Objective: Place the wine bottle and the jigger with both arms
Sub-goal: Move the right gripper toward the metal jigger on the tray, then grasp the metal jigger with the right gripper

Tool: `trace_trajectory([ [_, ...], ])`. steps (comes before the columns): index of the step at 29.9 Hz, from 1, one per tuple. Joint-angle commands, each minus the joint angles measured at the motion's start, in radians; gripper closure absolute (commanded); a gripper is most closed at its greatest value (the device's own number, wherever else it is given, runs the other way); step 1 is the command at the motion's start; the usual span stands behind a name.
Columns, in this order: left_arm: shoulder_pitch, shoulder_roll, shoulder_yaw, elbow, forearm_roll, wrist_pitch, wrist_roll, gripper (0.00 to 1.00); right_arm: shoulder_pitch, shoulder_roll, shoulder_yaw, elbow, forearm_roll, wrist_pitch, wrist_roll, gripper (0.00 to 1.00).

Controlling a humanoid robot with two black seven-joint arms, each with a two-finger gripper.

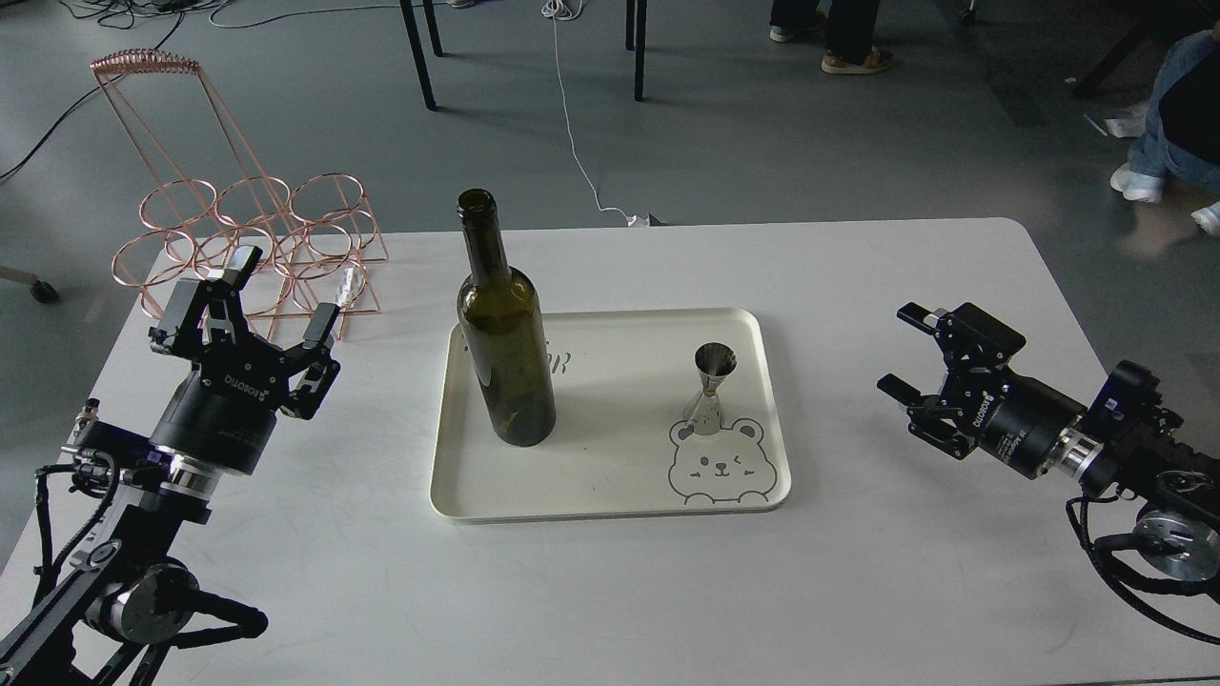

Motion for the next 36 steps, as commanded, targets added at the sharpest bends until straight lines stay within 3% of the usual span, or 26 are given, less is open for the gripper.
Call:
trace_trajectory([
  [1, 0.003, -0.001, 0.004, 0.0, 0.004, -0.001, -0.001, 0.02, -0.001, -0.025, -0.001, 0.097, -0.306, -0.142, 0.0, 0.01],
  [7, 0.001, -0.002, 0.005, -0.003, 0.001, -0.001, -0.001, 0.02, -0.002, -0.017, -0.059, 0.161, -0.713, -0.418, 0.0, 0.01],
  [16, 0.001, -0.005, 0.007, -0.006, 0.001, -0.001, -0.001, 0.02, 0.007, 0.105, -0.1, 0.043, -1.207, -0.718, 0.0, 0.01],
  [36, 0.004, -0.009, 0.008, -0.005, 0.002, -0.001, -0.001, 0.02, 0.139, 0.406, -0.145, -0.26, -1.365, -0.792, 0.0, 0.04],
])
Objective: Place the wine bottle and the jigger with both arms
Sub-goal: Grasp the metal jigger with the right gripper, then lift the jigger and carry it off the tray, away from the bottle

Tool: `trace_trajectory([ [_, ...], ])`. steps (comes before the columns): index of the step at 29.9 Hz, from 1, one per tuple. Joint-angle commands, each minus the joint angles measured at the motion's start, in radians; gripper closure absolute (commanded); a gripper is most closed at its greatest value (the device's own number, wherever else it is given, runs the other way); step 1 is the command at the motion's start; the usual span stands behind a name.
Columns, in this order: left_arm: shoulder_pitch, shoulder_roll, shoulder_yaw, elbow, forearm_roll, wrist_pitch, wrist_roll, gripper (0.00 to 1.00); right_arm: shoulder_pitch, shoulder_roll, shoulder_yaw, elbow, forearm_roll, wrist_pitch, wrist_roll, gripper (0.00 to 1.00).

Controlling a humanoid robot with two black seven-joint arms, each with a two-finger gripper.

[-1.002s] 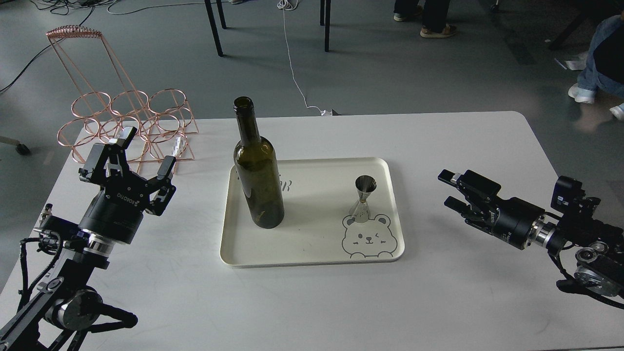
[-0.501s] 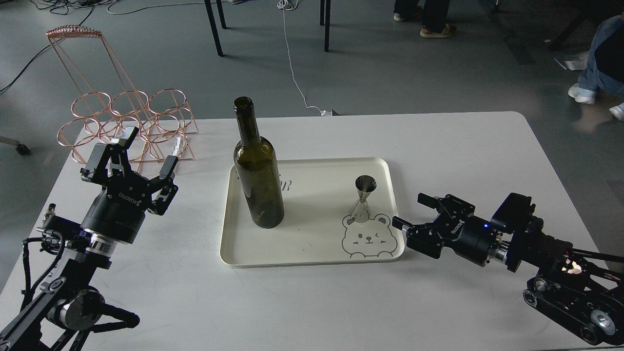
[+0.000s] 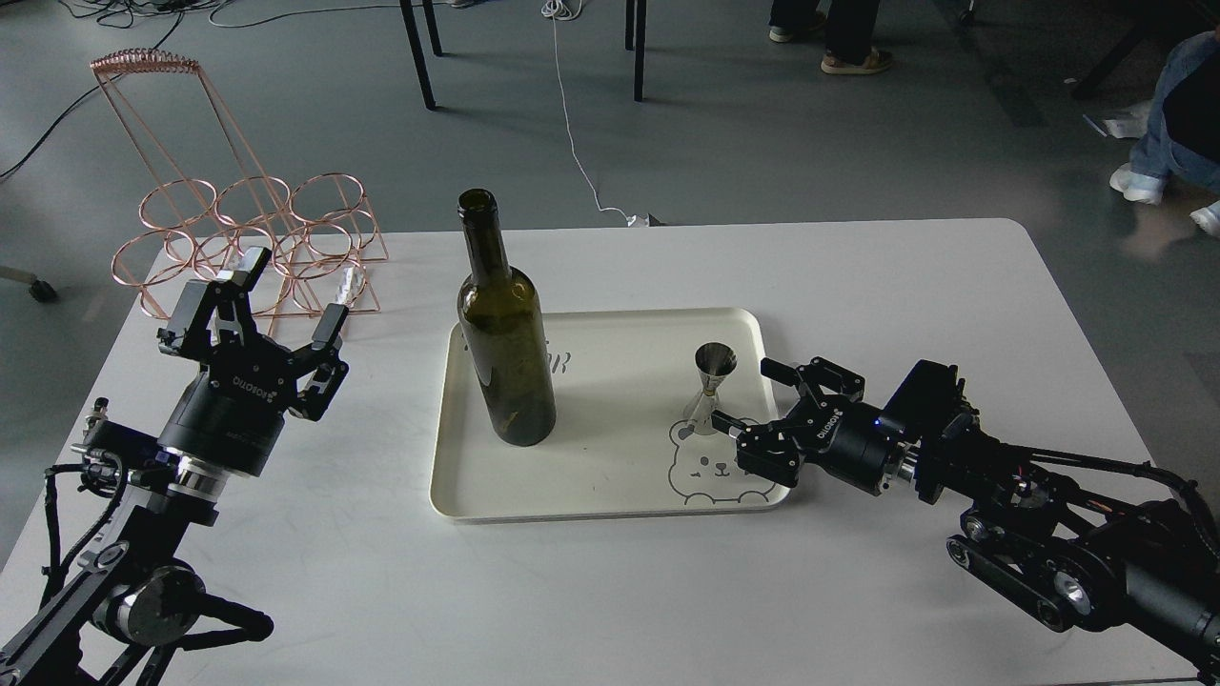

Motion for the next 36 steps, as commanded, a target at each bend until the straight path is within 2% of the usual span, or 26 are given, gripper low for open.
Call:
trace_trajectory([
  [1, 0.001, -0.003, 0.001, 0.003, 0.0, 0.0, 0.0, 0.02, 0.02, 0.048, -0.015, -0.051, 0.0, -0.011, 0.0, 0.05],
  [7, -0.001, -0.001, 0.002, 0.004, 0.0, 0.0, 0.0, 0.02, 0.043, 0.096, -0.018, -0.108, 0.0, -0.019, 0.0, 0.12],
  [10, -0.001, 0.0, 0.002, 0.003, 0.0, 0.0, 0.0, 0.02, 0.052, 0.103, -0.021, -0.113, 0.0, -0.019, 0.0, 0.24],
  [13, -0.001, -0.001, 0.002, 0.004, 0.0, 0.0, 0.0, 0.02, 0.055, 0.105, -0.034, -0.116, 0.0, -0.023, 0.0, 0.44],
  [19, -0.002, -0.001, 0.002, 0.003, 0.0, 0.0, 0.0, 0.02, 0.058, 0.11, -0.037, -0.13, 0.0, -0.056, 0.0, 0.58],
  [23, -0.004, -0.001, 0.002, 0.003, -0.001, 0.0, 0.0, 0.02, 0.061, 0.11, -0.037, -0.13, 0.0, -0.059, 0.0, 0.76],
  [28, -0.004, -0.001, 0.002, 0.003, -0.001, 0.0, 0.0, 0.02, 0.063, 0.116, -0.032, -0.127, 0.003, -0.063, 0.0, 0.82],
  [33, -0.004, 0.0, 0.002, -0.002, -0.001, 0.0, 0.0, 0.02, 0.064, 0.111, -0.012, -0.119, 0.01, -0.095, 0.0, 0.82],
  [36, -0.004, -0.001, 0.002, -0.003, -0.001, 0.0, 0.0, 0.02, 0.072, 0.108, 0.066, -0.116, 0.016, -0.095, 0.0, 0.82],
])
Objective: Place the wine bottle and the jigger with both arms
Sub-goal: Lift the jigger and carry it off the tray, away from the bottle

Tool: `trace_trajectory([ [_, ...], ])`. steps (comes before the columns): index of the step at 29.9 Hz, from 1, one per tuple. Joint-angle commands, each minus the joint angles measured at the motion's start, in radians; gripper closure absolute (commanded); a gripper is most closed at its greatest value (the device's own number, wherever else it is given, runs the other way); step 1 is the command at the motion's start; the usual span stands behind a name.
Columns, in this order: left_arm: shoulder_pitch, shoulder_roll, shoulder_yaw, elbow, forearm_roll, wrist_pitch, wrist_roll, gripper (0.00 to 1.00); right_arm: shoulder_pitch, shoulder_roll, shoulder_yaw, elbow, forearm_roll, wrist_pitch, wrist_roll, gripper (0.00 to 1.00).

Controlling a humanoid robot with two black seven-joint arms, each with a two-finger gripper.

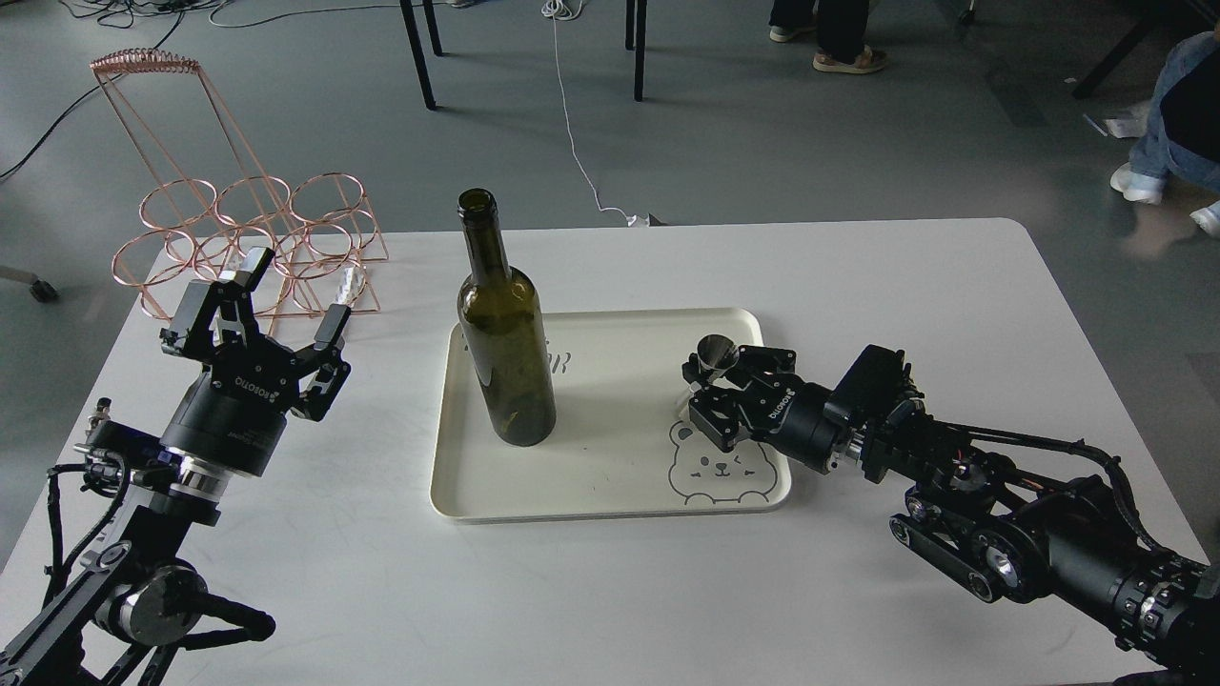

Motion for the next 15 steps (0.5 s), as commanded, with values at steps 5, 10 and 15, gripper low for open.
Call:
trace_trajectory([
  [5, 0.0, -0.002, 0.0, -0.003, 0.0, 0.0, 0.0, 0.02, 0.004, -0.036, 0.189, -0.005, 0.008, -0.002, 0.0, 0.81],
  [10, 0.0, -0.001, -0.002, -0.006, 0.0, 0.0, 0.0, 0.02, -0.039, -0.136, 0.253, -0.023, 0.057, -0.002, 0.0, 0.8],
  [15, 0.002, -0.004, -0.002, -0.006, -0.001, 0.0, 0.0, 0.02, -0.111, -0.219, 0.253, -0.025, 0.134, -0.002, 0.0, 0.8],
])
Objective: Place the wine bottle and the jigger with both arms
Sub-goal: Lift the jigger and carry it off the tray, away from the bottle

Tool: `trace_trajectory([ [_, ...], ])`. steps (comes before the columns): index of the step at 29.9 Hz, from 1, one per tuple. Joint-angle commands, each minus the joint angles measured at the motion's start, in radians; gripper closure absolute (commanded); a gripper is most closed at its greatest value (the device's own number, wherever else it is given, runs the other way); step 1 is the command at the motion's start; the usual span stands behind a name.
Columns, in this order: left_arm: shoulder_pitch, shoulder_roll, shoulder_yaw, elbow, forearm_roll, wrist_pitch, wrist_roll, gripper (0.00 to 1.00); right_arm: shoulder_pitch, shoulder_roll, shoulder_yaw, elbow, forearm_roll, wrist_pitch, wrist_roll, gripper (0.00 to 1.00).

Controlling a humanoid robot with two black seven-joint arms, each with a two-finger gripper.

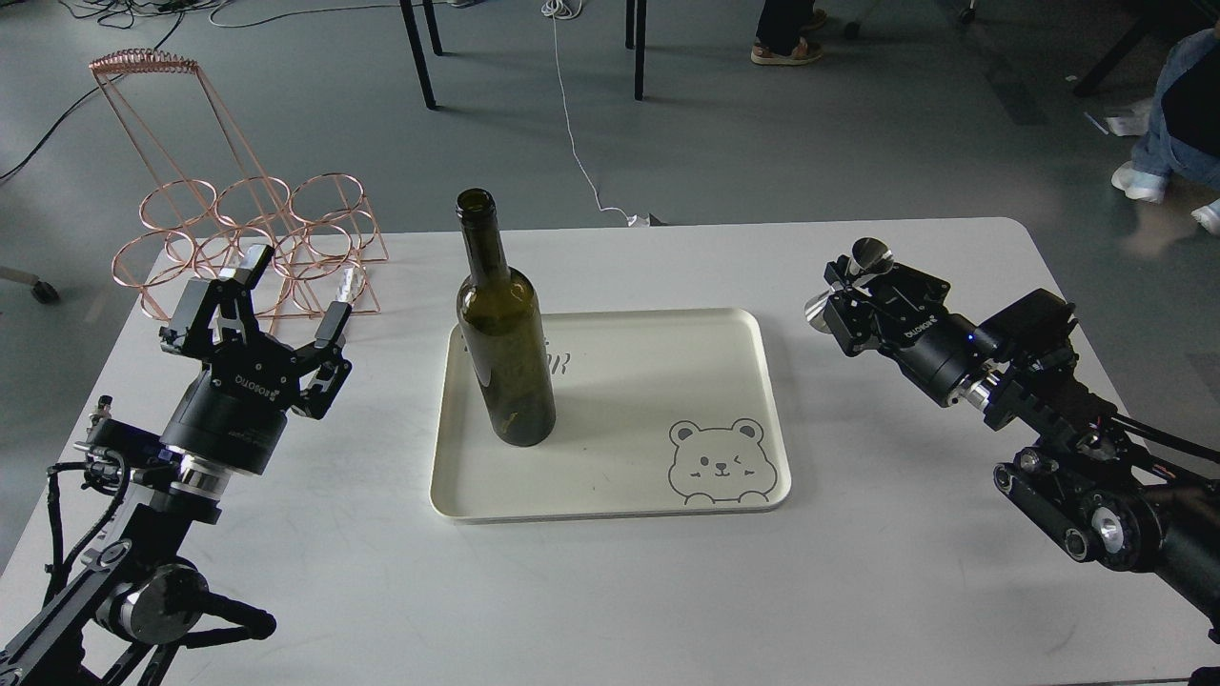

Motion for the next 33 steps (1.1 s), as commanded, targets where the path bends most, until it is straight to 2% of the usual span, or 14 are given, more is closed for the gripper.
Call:
trace_trajectory([
  [1, 0.001, -0.003, 0.0, 0.0, -0.001, 0.0, 0.0, 0.02, -0.065, -0.041, 0.001, 0.0, 0.036, 0.0, 0.0, 0.8],
  [6, 0.001, -0.003, 0.002, 0.0, -0.001, 0.0, 0.0, 0.02, -0.128, -0.061, 0.002, 0.001, 0.039, 0.0, 0.0, 0.79],
  [23, 0.0, -0.001, 0.002, -0.001, -0.001, 0.0, 0.0, 0.02, -0.134, -0.049, -0.006, 0.0, 0.039, 0.0, 0.0, 0.73],
  [33, -0.003, -0.001, 0.0, -0.006, -0.001, 0.0, 0.0, 0.02, -0.146, -0.049, -0.006, 0.001, 0.039, 0.0, 0.0, 0.63],
])
